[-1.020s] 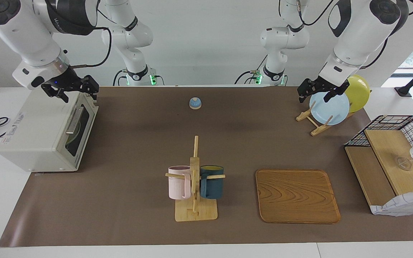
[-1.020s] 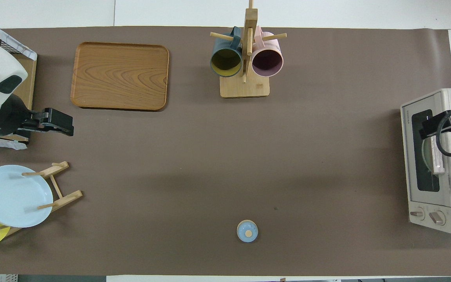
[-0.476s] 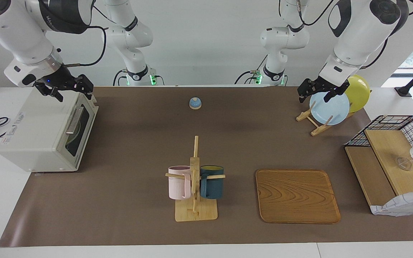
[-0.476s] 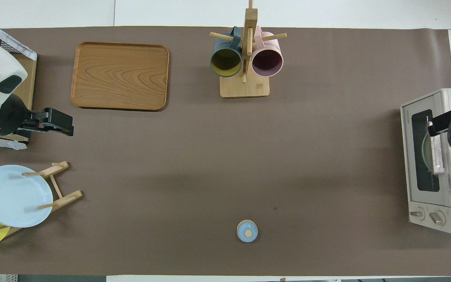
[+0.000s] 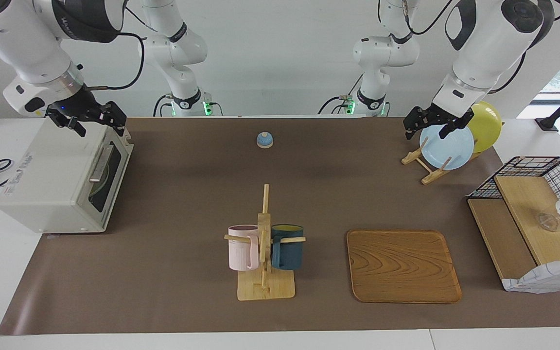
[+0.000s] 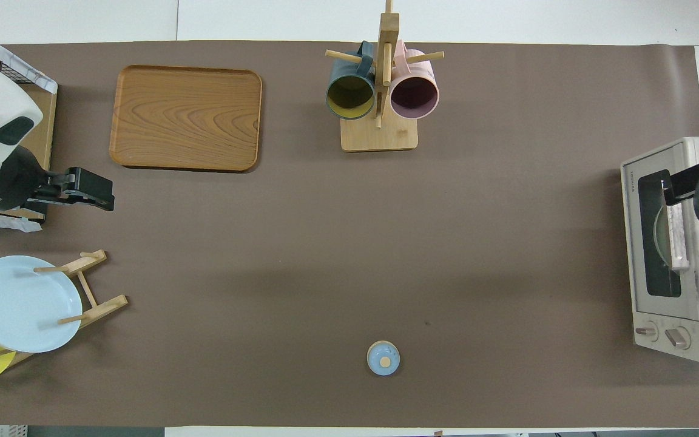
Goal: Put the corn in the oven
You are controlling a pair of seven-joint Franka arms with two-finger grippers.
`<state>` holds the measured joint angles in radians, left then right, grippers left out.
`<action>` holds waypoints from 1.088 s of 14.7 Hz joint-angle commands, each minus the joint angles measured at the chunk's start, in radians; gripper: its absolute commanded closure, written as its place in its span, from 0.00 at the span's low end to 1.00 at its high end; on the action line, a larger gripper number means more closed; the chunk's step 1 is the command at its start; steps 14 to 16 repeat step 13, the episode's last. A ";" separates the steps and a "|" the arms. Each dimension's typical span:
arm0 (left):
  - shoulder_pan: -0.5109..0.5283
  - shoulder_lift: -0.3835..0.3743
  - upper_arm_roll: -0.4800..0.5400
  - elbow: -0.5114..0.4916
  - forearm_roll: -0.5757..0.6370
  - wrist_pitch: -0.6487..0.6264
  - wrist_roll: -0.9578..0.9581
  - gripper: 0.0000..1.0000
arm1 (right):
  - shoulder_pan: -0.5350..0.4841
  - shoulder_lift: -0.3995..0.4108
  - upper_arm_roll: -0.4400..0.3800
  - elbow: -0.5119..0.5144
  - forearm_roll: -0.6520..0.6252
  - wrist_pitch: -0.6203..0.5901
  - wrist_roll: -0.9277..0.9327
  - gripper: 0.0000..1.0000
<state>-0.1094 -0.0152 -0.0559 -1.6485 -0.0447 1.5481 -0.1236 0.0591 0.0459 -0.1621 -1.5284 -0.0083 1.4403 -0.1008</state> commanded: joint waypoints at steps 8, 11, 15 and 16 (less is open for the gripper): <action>0.011 -0.022 -0.007 -0.017 0.019 0.000 0.006 0.00 | -0.002 0.014 0.006 0.054 0.001 -0.006 0.018 0.00; 0.011 -0.022 -0.007 -0.017 0.019 0.000 0.006 0.00 | -0.007 0.014 0.004 0.053 0.008 0.022 0.016 0.00; 0.011 -0.022 -0.007 -0.017 0.019 0.000 0.006 0.00 | -0.004 0.014 0.006 0.053 0.004 0.020 0.016 0.00; 0.011 -0.022 -0.007 -0.017 0.019 0.000 0.006 0.00 | -0.004 0.014 0.006 0.053 0.004 0.020 0.016 0.00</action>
